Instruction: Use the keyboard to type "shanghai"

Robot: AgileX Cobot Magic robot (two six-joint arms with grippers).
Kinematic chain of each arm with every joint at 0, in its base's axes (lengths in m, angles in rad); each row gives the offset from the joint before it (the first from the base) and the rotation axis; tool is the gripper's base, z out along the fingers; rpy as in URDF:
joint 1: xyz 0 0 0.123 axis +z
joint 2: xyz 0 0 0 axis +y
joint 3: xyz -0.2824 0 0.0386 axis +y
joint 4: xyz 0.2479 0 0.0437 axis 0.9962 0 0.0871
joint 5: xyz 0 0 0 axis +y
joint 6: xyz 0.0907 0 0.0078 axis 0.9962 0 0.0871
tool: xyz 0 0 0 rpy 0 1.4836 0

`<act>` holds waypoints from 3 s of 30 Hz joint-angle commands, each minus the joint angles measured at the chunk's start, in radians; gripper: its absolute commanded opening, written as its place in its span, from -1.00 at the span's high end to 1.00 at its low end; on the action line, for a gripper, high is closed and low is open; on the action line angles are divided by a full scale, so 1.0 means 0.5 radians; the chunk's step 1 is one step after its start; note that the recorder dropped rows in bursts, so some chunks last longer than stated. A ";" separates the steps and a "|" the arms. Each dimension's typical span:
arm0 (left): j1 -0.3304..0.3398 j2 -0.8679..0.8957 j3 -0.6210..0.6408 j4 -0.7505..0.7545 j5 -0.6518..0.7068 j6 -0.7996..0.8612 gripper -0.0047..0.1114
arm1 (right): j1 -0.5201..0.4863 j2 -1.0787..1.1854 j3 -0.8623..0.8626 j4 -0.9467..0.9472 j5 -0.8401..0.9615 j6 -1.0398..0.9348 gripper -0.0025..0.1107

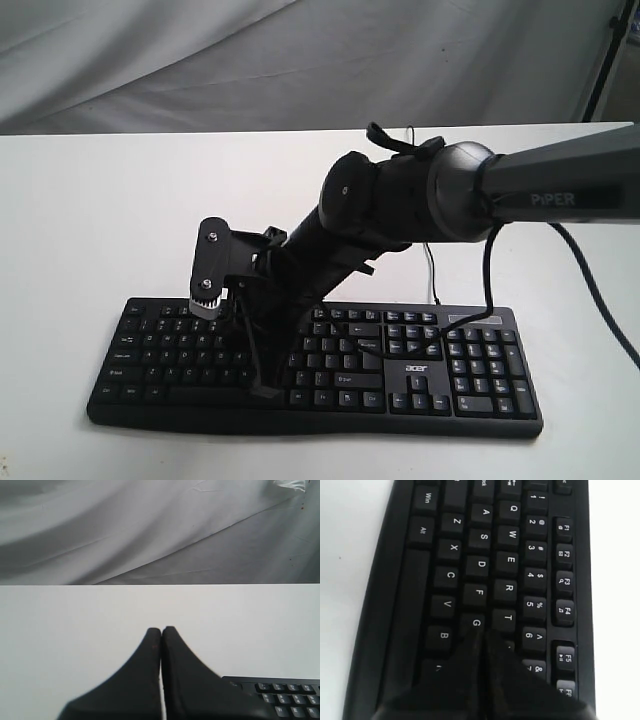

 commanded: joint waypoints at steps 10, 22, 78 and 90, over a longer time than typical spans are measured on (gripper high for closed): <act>-0.008 0.006 0.001 -0.008 -0.005 -0.002 0.91 | 0.000 0.052 0.011 0.121 0.045 -0.151 0.96; -0.008 0.006 0.001 -0.008 -0.005 -0.002 0.91 | 0.000 0.059 0.011 0.121 0.042 -0.169 0.96; -0.008 0.006 0.001 -0.008 -0.005 -0.002 0.91 | 0.000 0.085 0.011 0.106 0.001 -0.176 0.96; -0.008 0.006 0.001 -0.008 -0.005 -0.002 0.91 | 0.038 0.008 0.011 0.384 -0.050 -0.171 0.96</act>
